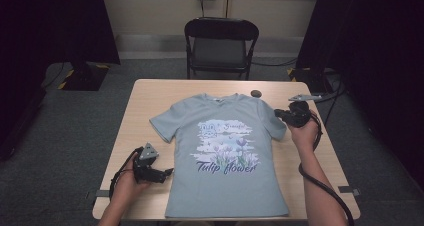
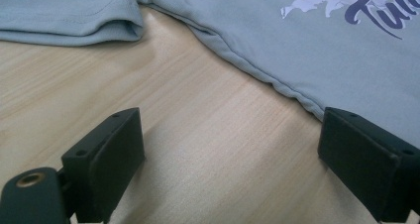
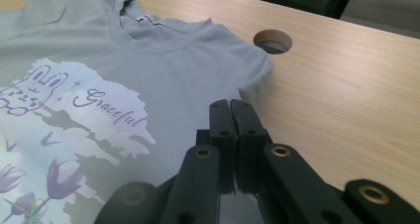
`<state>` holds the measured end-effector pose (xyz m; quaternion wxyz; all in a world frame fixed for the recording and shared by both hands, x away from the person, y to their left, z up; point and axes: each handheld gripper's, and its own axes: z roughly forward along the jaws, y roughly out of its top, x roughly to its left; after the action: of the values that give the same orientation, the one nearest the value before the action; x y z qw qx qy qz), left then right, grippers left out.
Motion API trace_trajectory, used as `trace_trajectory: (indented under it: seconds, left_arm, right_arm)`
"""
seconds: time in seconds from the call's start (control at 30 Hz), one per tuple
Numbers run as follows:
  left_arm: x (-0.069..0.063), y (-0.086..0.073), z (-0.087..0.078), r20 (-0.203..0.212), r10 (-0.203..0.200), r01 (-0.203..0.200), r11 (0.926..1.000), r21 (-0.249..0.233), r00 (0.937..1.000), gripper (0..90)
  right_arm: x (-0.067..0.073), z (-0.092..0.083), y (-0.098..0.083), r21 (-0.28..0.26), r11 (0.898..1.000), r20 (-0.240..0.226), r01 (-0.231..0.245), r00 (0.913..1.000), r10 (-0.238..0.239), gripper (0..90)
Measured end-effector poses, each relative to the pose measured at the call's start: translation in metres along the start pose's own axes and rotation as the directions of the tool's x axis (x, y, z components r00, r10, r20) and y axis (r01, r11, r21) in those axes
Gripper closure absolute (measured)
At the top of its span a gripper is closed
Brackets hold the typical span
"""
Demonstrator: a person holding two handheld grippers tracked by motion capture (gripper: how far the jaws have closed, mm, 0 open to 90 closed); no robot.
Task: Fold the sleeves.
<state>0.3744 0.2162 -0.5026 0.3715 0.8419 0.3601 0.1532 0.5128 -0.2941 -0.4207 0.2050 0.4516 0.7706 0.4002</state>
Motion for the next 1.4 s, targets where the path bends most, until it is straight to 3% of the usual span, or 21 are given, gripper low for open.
trace_trajectory:
  seconds: [0.47, 1.13, 1.23, 1.27, 1.3, 1.4]
  left_arm:
    - [0.000, 0.000, 0.000, 0.000, 0.000, 0.000, 1.0000, 0.000, 1.0000, 10.2]
    - [0.000, 0.000, 0.000, 0.000, 0.001, -0.001, 1.0000, 0.000, 1.0000, 10.1]
    - [0.000, 0.000, 0.000, 0.000, 0.000, 0.000, 1.0000, 0.000, 1.0000, 10.2]
    - [0.000, 0.000, 0.000, 0.000, 0.001, -0.001, 1.0000, 0.000, 1.0000, 10.1]
    - [0.000, 0.000, 0.000, 0.000, 0.000, 0.000, 1.0000, 0.000, 1.0000, 10.2]
    - [0.000, 0.000, 0.000, 0.000, 0.000, 0.000, 1.0000, 0.000, 1.0000, 10.1]
  right_arm:
    - [0.028, 0.007, 0.015, -0.005, 1.000, -0.046, 0.024, 0.9987, -0.024, 88.9]
    - [0.079, 0.048, 0.031, 0.004, 0.999, -0.144, 0.044, 0.9886, -0.043, 88.0]
    - [0.085, 0.051, 0.030, -0.013, 0.999, -0.137, 0.044, 0.9896, -0.046, 74.7]
    - [0.085, 0.052, 0.030, -0.019, 0.999, -0.132, 0.042, 0.9902, -0.044, 66.9]
    - [0.087, 0.051, 0.029, -0.027, 0.999, -0.097, 0.040, 0.9944, -0.042, 50.6]
    - [0.085, 0.048, 0.027, -0.044, 0.999, -0.109, 0.029, 0.9935, -0.034, 44.0]
